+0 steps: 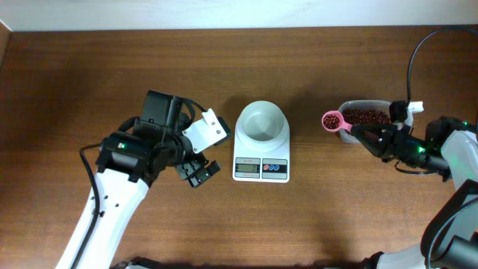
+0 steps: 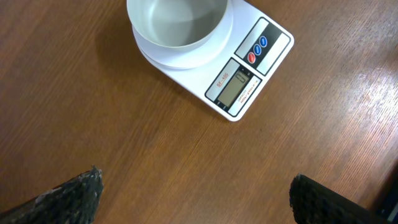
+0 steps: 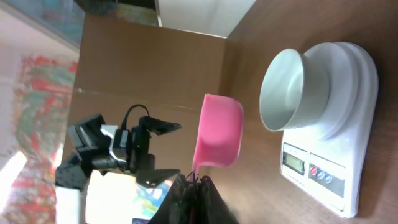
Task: Scoop and weigh 50g on scale
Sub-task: 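Withdraw the left gripper to the left of the scale, then carry the filled scoop with the right gripper over the white bowl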
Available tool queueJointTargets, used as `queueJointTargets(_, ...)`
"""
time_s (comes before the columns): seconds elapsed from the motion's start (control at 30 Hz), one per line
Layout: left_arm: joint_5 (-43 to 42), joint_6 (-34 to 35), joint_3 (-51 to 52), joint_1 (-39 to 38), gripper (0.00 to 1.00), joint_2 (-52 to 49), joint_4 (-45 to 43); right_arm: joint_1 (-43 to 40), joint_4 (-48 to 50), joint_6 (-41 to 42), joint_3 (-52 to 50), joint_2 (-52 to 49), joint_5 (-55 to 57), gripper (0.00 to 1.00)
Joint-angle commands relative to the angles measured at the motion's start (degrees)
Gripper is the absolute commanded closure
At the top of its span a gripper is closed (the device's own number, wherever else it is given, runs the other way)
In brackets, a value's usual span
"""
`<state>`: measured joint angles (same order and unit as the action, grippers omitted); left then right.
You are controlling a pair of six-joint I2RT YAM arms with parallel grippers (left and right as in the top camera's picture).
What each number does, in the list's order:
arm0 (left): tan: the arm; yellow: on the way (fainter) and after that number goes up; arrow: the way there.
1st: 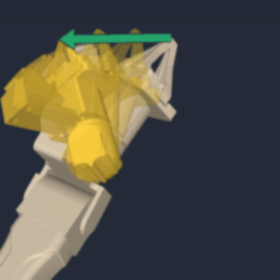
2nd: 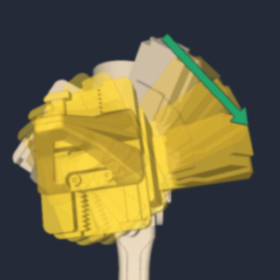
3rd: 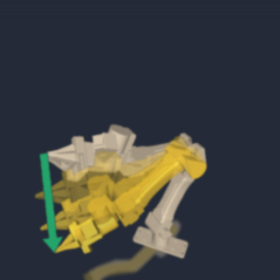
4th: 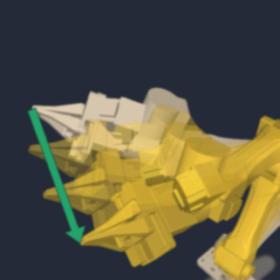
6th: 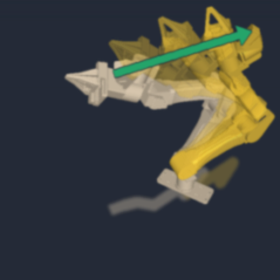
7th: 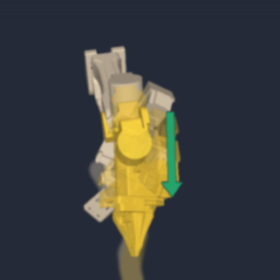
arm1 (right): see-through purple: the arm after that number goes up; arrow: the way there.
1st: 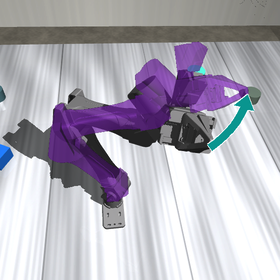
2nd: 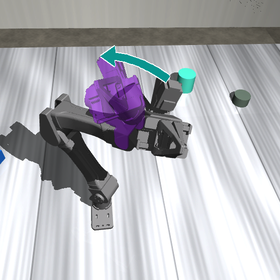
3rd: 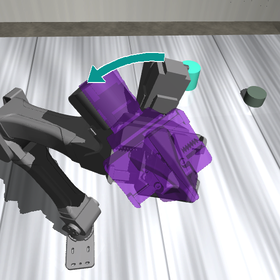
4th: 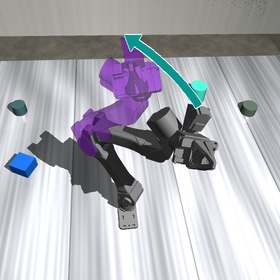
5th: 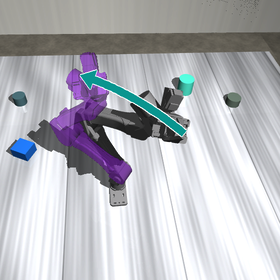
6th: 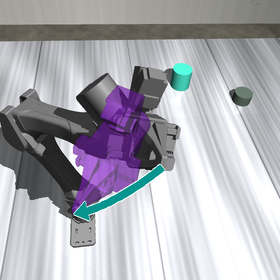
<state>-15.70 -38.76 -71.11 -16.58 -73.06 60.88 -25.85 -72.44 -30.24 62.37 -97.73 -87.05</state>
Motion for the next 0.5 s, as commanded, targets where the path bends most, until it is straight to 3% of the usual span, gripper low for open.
queueJointTargets(0.0,-1.0,-1.2,-0.9,0.2,0.01,0.7,0.1,0.4,3.4,-0.9,-0.2,-0.3,-1.7,0.96)
queueJointTargets(0.27,-1.0,-1.2,-0.9,0.2,0.01,0.7,0.1,1.2,4.4,4.5,-0.2,-0.3,-1.7,0.96)
queueJointTargets(0.4,-1.0,-1.2,-0.9,0.2,0.01,0.7,0.1,3.7,8.0,13.3,-0.2,-0.3,-0.4,0.96)
queueJointTargets(0.47,-1.0,-1.2,-0.9,0.2,0.01,0.7,0.1,3.7,16.8,24.5,-0.2,-0.3,2.9,0.96)
